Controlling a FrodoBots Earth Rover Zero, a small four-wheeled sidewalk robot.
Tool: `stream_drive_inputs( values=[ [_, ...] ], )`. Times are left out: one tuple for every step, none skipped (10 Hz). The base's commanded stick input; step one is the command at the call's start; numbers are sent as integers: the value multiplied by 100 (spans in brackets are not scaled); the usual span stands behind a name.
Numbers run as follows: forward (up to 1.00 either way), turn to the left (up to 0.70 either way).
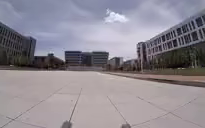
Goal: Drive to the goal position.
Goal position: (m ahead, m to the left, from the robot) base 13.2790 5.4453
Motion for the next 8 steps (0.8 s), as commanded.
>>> stream_drive_inputs(
  values=[
    [70, 0],
    [70, 0],
    [70, 0],
    [70, 0],
    [70, 0],
    [70, 0],
    [70, 0],
    [70, 0]
  ],
)
